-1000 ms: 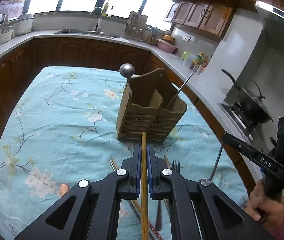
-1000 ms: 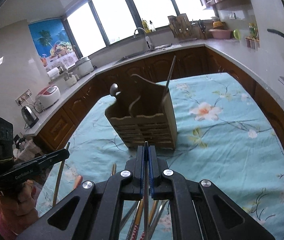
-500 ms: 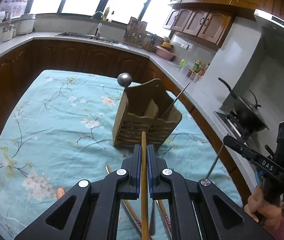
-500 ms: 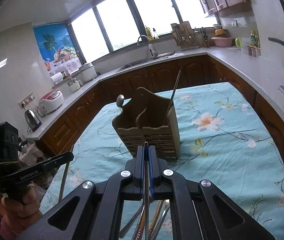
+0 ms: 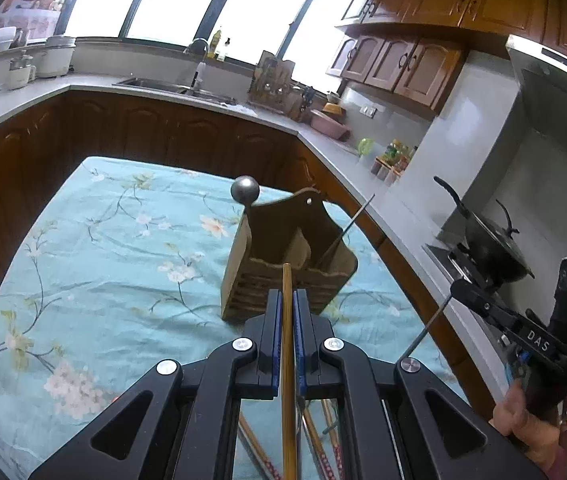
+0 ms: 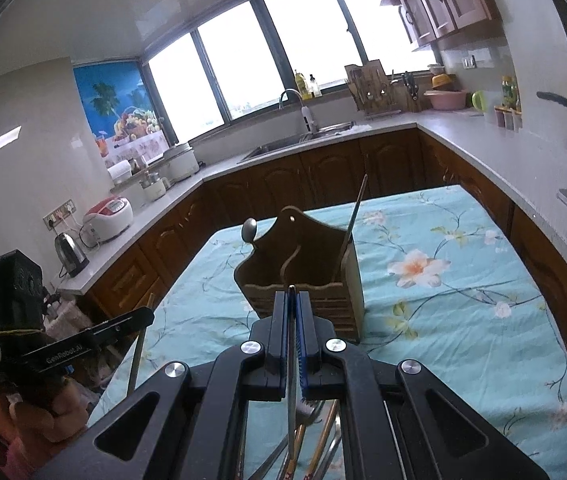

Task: Organize utensils
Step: 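Lift and carry both chopsticks over the wooden holder with both tools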

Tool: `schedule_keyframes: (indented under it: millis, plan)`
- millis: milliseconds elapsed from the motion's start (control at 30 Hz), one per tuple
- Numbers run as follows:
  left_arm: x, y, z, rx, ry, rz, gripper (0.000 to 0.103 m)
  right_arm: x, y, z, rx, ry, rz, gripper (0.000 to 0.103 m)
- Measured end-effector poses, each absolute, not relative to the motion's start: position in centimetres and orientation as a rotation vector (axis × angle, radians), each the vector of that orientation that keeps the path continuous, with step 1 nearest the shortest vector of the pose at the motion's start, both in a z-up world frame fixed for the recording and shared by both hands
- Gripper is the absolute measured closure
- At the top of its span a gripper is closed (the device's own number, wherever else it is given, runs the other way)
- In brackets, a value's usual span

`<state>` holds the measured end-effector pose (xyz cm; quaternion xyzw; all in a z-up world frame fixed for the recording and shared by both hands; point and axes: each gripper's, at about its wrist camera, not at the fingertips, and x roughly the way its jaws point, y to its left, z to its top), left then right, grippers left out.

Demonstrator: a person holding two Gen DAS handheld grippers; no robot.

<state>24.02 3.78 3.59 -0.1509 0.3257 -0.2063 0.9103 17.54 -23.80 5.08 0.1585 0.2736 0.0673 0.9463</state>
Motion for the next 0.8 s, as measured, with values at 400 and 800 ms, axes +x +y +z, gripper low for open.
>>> schedule_keyframes:
  millis: [400,800]
  plan:
    - [26.4,2.7,5.8,-0.301,0.46,-0.402,0.099,19.1,-25.4,7.2,0.34,0.472,0.119,0.099]
    - [30.8,0.8,3.7,-0.312,0.252,-0.329,0.099,22.1,-27.0,11.6,0.324,0.338,0.095,0.099]
